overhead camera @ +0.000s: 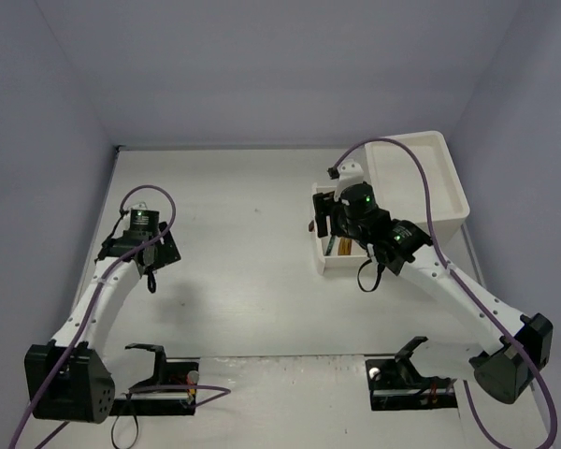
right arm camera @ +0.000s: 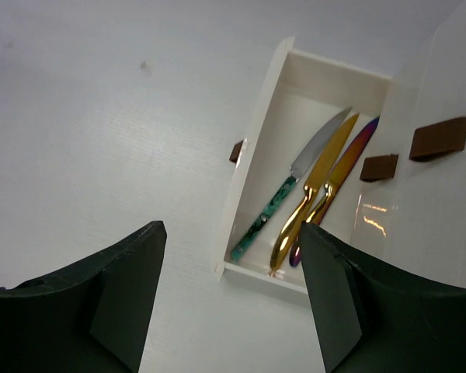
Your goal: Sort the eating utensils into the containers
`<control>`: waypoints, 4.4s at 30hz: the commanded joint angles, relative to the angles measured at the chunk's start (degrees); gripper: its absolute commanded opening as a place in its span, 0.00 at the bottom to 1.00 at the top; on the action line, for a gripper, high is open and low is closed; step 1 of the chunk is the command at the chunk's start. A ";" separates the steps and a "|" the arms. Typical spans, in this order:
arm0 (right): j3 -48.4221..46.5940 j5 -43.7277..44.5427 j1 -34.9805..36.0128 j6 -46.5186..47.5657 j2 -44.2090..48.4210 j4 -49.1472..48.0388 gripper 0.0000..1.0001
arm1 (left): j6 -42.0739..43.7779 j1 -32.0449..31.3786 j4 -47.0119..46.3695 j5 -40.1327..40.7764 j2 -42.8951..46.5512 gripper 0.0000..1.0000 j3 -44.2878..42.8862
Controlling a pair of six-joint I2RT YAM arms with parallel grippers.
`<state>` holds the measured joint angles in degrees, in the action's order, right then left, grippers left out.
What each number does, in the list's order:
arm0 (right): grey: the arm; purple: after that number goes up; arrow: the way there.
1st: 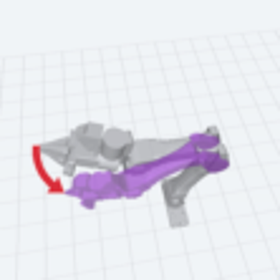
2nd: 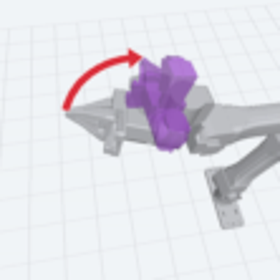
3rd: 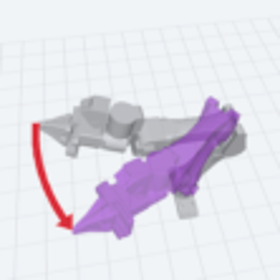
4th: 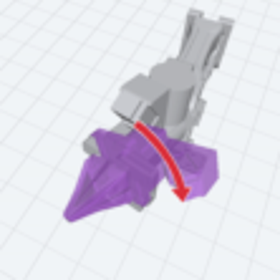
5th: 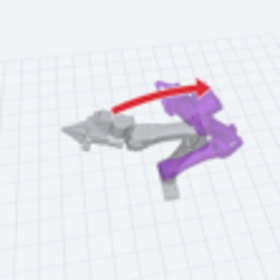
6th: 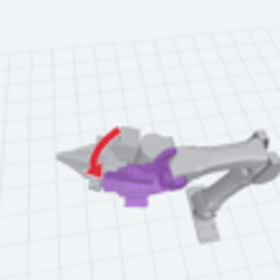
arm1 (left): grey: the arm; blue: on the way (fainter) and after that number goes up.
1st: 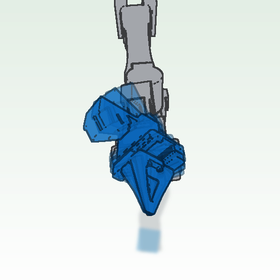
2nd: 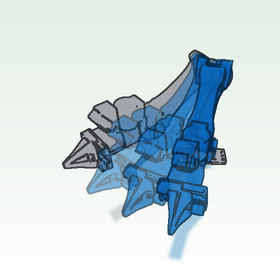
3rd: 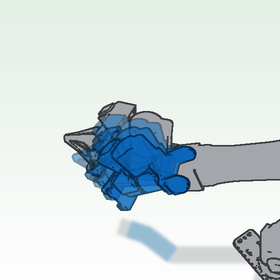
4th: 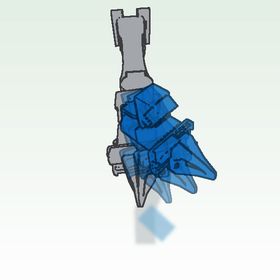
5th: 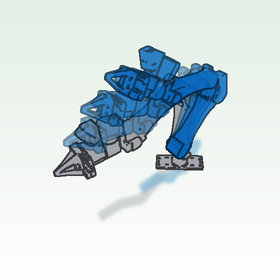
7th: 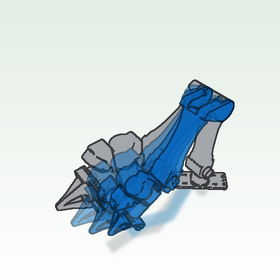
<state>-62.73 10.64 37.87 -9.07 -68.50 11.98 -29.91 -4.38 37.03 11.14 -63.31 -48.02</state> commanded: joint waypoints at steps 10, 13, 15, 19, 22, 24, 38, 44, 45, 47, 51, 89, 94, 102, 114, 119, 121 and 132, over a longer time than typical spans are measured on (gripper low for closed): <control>6.00 -6.96 -0.17 0.73 0.39 -6.04 0.67 | 10.76 14.82 -8.83 -9.76 -23.57 0.55 -12.14; 6.55 -7.54 -0.26 0.70 0.60 -6.94 0.67 | 12.00 15.19 -9.20 -10.81 -29.77 0.51 -15.06; 7.08 -7.39 -0.36 0.55 0.95 -7.42 0.67 | 12.75 15.19 -9.55 -10.97 -32.02 0.49 -16.71; 7.92 -7.43 -0.46 0.46 1.08 -8.11 0.67 | 14.19 15.19 -10.62 -11.14 -36.51 0.45 -18.28; 8.13 -7.58 -0.55 0.35 1.36 -8.24 0.67 | 14.74 15.24 -10.67 -11.14 -39.37 0.38 -19.66; 8.24 -7.29 -0.60 0.02 1.91 -8.38 0.67 | 14.61 15.28 -10.57 -11.14 -40.74 0.33 -20.01; 5.02 -16.40 -0.10 -3.11 1.93 -8.90 0.68 | 8.68 7.08 -11.32 -21.03 -28.54 0.00 -16.79; 2.38 -21.83 3.10 -6.56 0.98 -10.73 0.71 | -6.87 -4.54 -20.93 -24.57 -10.90 0.00 -10.67; 2.05 -22.27 4.08 -7.12 0.81 -11.09 0.72 | -10.03 -6.14 -23.21 -24.68 -8.56 0.00 -9.36; 1.22 -22.68 6.05 -8.06 0.21 -11.99 0.72 | -16.14 -9.61 -28.01 -24.45 -4.84 0.00 -6.95; -0.73 -20.65 11.20 -8.56 -1.04 -13.54 0.72 | -25.00 -16.78 -34.72 -22.52 -0.99 0.00 -4.66; -6.46 -7.30 17.75 -9.91 -11.01 -13.56 0.25 | -29.00 -33.83 -39.18 -12.27 5.69 0.00 -2.67; -6.13 -7.29 17.70 -10.12 -11.55 -13.55 0.09 | -28.66 -34.32 -39.23 -12.11 5.47 0.00 -2.68; -2.97 -1.72 16.95 -12.74 -9.85 -12.66 0.00 | -24.22 -34.38 -36.34 -9.50 6.81 0.38 -3.07; 3.51 3.53 8.91 -21.86 -6.92 -6.58 0.00 | -7.33 -34.46 -16.36 10.05 17.06 0.74 -9.11; 4.18 10.77 4.18 -26.17 -7.30 -0.52 0.00 | -1.07 -34.29 -8.24 19.03 21.62 0.74 -9.13; 4.89 11.94 2.30 -27.75 -7.70 -0.12 0.00 | 0.63 -34.29 -5.84 21.63 22.97 0.74 -8.67; 5.25 15.93 -4.26 -33.37 -13.40 -0.12 0.00 | 3.39 -34.26 -1.32 27.64 33.18 0.74 -0.25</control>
<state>-56.66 21.47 35.31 -38.99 -79.64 12.88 -29.02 -38.61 34.93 34.43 -31.73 -49.76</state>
